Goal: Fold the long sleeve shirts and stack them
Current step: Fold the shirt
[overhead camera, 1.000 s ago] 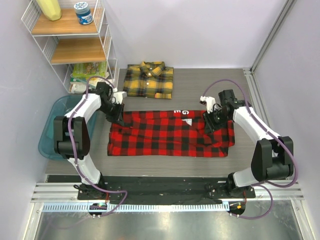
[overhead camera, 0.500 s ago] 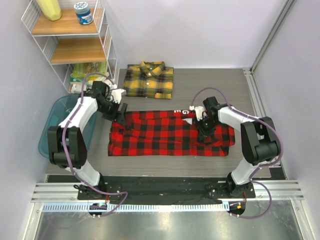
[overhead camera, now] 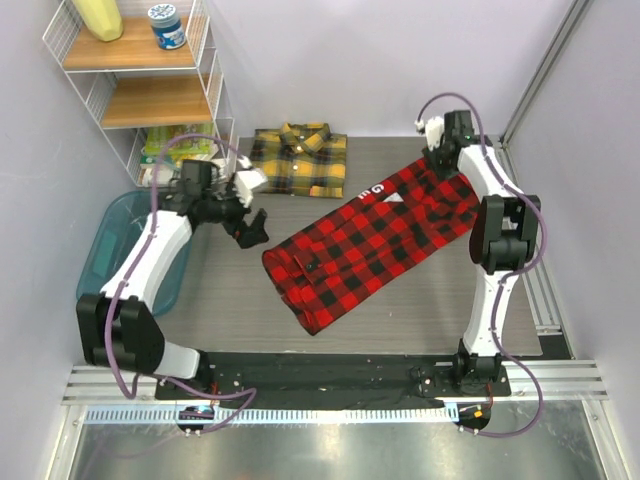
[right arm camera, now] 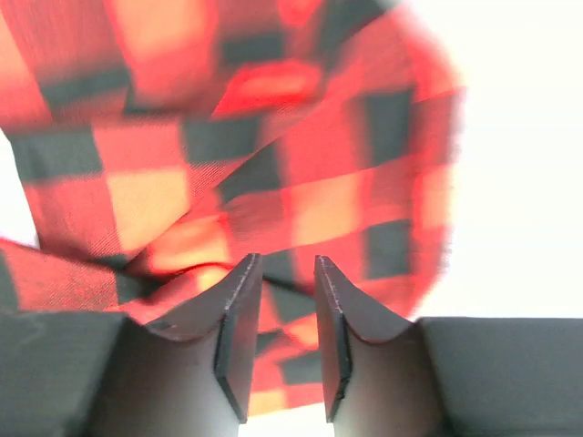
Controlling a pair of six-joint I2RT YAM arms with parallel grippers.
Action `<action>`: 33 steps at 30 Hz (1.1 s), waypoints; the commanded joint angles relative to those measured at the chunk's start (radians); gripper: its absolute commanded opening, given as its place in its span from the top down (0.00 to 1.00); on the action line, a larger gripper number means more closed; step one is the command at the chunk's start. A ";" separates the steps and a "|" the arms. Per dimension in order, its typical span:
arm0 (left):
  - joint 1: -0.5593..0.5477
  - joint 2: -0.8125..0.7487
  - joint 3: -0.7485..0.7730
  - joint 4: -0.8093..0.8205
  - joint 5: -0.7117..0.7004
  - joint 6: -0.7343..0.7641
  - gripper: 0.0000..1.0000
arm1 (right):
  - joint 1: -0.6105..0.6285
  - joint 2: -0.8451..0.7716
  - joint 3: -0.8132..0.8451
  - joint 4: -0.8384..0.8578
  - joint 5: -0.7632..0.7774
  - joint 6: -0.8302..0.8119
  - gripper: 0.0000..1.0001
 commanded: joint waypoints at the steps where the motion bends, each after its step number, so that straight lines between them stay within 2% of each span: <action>1: -0.210 0.135 0.071 -0.009 -0.072 0.222 0.00 | 0.003 -0.148 0.149 -0.056 -0.046 0.023 0.62; 3: -0.272 0.235 0.111 0.011 -0.111 0.228 0.00 | 0.003 -0.196 0.106 -0.090 -0.079 0.043 0.61; 4: -0.321 0.267 0.127 0.030 -0.146 0.219 0.09 | 0.002 -0.213 0.086 -0.102 -0.122 0.055 0.61; 6: -0.384 0.375 0.203 0.044 -0.169 0.214 0.16 | 0.003 -0.254 0.019 -0.130 -0.159 0.113 0.60; 7: -0.406 0.408 0.231 0.043 -0.188 0.211 0.24 | 0.005 -0.268 -0.006 -0.142 -0.182 0.133 0.61; 9: -0.455 0.508 0.297 0.020 -0.252 0.234 0.29 | 0.003 -0.297 -0.095 -0.155 -0.245 0.193 0.61; 10: -0.469 0.543 0.309 0.009 -0.290 0.245 0.38 | 0.003 -0.322 -0.124 -0.162 -0.260 0.205 0.61; 13: -0.492 0.637 0.337 -0.043 -0.387 0.279 0.45 | 0.003 -0.375 -0.232 -0.176 -0.300 0.247 0.62; 16: -0.515 0.700 0.346 -0.126 -0.423 0.276 0.46 | 0.002 -0.406 -0.321 -0.176 -0.288 0.264 0.64; 19: -0.567 0.711 0.287 -0.133 -0.447 0.237 0.48 | -0.006 -0.426 -0.384 -0.176 -0.256 0.262 0.65; 23: -0.677 0.718 0.234 -0.129 -0.354 0.000 0.51 | -0.047 -0.413 -0.391 -0.193 -0.220 0.251 0.67; 25: -0.765 0.722 0.224 -0.109 -0.319 -0.068 0.52 | -0.052 -0.396 -0.376 -0.199 -0.196 0.236 0.67; 27: -0.835 0.731 0.249 -0.104 -0.297 -0.175 0.52 | -0.053 -0.382 -0.356 -0.205 -0.190 0.225 0.67; 29: -0.851 0.732 0.294 -0.071 -0.257 -0.313 0.52 | -0.053 -0.367 -0.335 -0.207 -0.193 0.224 0.68; 30: -0.846 0.723 0.303 -0.051 -0.251 -0.356 0.49 | -0.053 -0.347 -0.330 -0.208 -0.205 0.222 0.68; 31: -0.839 0.700 0.302 -0.020 -0.246 -0.390 0.41 | -0.053 -0.337 -0.327 -0.210 -0.215 0.225 0.69; 33: -0.791 0.582 0.247 0.104 -0.234 -0.477 0.31 | -0.049 -0.316 -0.335 -0.196 -0.249 0.228 0.70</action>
